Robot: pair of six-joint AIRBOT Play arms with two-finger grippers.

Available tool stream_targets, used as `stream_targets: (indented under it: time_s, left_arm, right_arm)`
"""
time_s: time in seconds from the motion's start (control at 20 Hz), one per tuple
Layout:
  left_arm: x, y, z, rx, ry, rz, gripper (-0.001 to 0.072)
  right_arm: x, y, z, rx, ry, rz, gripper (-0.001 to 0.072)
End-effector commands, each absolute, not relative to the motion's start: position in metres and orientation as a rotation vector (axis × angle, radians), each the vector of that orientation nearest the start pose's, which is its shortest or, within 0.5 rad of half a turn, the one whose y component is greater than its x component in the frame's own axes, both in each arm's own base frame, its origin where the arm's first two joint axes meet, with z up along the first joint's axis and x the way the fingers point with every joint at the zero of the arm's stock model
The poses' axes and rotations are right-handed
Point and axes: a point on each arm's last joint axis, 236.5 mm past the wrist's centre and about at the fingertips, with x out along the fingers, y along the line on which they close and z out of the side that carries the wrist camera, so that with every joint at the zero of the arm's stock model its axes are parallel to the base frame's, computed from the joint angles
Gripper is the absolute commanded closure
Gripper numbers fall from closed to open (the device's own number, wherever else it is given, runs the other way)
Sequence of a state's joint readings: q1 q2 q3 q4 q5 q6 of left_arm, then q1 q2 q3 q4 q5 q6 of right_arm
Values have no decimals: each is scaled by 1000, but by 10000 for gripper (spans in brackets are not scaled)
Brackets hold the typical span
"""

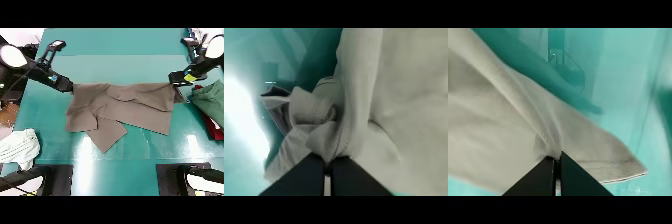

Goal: Fold the shirts.

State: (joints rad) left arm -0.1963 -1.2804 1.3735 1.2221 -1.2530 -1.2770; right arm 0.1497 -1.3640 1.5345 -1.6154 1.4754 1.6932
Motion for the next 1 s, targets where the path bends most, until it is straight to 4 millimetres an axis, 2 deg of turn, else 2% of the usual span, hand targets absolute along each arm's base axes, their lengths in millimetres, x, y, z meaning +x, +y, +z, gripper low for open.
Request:
stream_targets:
  time_s: [0.0,0.1,0.15,0.2,0.25,0.3,0.4,0.55,0.7,0.8,0.95]
  left_arm:
    - [414,-148,74,100,1054,-511,684]
    - [416,-143,73,116,1053,-497,683]
    - [417,-141,73,123,1050,-491,682]
    - [419,-137,73,141,1046,-478,603]
    - [420,-130,71,164,1052,-454,382]
    - [421,-119,69,196,1066,-415,362]
    - [417,-99,67,203,1106,-369,361]
    - [412,-77,66,16,1158,-347,362]
    - [410,-73,63,-183,1146,-419,361]
    - [401,-62,36,-245,1185,-414,361]
    - [388,-45,-16,-333,1285,-365,361]
  right_arm:
    - [423,46,72,-17,1249,12,695]
    - [431,32,80,13,1215,-13,679]
    - [434,29,85,58,1205,-8,483]
    - [434,28,90,114,1204,10,298]
    - [433,27,95,173,1206,36,280]
    - [432,29,102,228,1206,79,279]
    - [426,35,118,326,1188,171,279]
    - [417,25,135,373,1157,189,279]
    - [401,19,137,364,1133,180,279]
    - [388,20,132,370,1130,171,280]
    - [367,23,121,383,1133,161,280]
